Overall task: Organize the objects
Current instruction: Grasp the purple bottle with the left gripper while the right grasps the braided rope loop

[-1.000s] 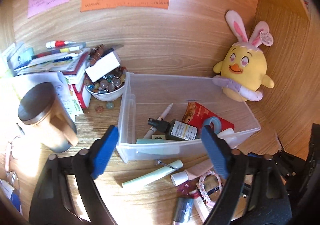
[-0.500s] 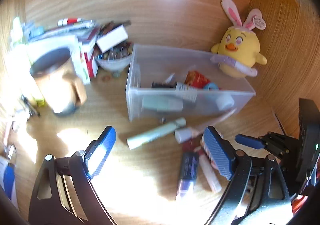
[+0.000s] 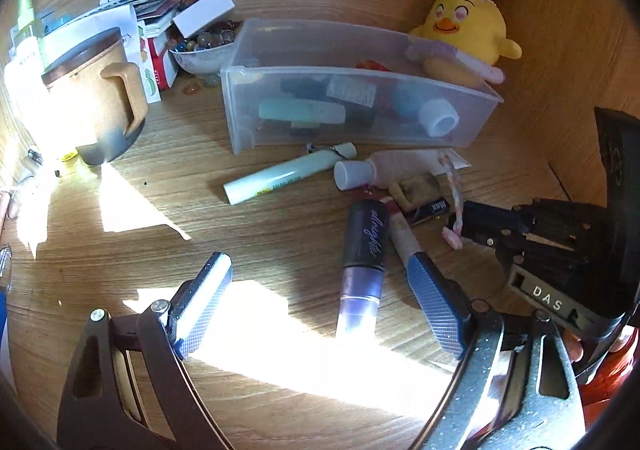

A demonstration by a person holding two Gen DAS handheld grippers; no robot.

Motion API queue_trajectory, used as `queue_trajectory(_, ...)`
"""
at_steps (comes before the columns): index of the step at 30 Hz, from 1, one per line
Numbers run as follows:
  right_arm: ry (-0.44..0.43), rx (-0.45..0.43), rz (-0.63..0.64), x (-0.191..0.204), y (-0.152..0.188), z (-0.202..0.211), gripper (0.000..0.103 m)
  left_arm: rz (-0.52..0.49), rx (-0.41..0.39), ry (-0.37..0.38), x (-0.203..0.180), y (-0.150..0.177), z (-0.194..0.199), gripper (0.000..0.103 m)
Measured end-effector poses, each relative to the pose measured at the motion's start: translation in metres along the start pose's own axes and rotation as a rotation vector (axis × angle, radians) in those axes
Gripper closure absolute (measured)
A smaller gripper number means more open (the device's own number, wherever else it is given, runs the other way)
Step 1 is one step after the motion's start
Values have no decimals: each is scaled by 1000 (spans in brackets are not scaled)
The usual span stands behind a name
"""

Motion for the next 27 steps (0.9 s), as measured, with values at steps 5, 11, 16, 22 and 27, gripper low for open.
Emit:
queue_trajectory(5,26,-26,-7,-12,1,9,95,-12,31,0,-7,9,-10,17)
queue_trajectory(11,17,-24,-49,-26,2,16,95,-19,35,-6,-11,8,-12,39)
queue_trajectory(16,-66,-9,-46,-13,2,20,80,-20,31,3,-14,5,-12,65)
queue_trajectory(22,-59,5,49,10,4,15,61,-47,22,20,-21,6,-9,78)
queue_trajectory(27,-27,60,63,10,7,-2,61,-39,16,30,-19,10,-6,78)
Point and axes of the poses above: each gripper's, at about its wrist camera, not at the fingertips, and z roughly against the way its jaws point, x to its left, y to its underside, the point moved 8 cm from there along -z, roughly the way its jaws point, and after that the axes turned 13 degrees about -y, right-handed, at the moved point
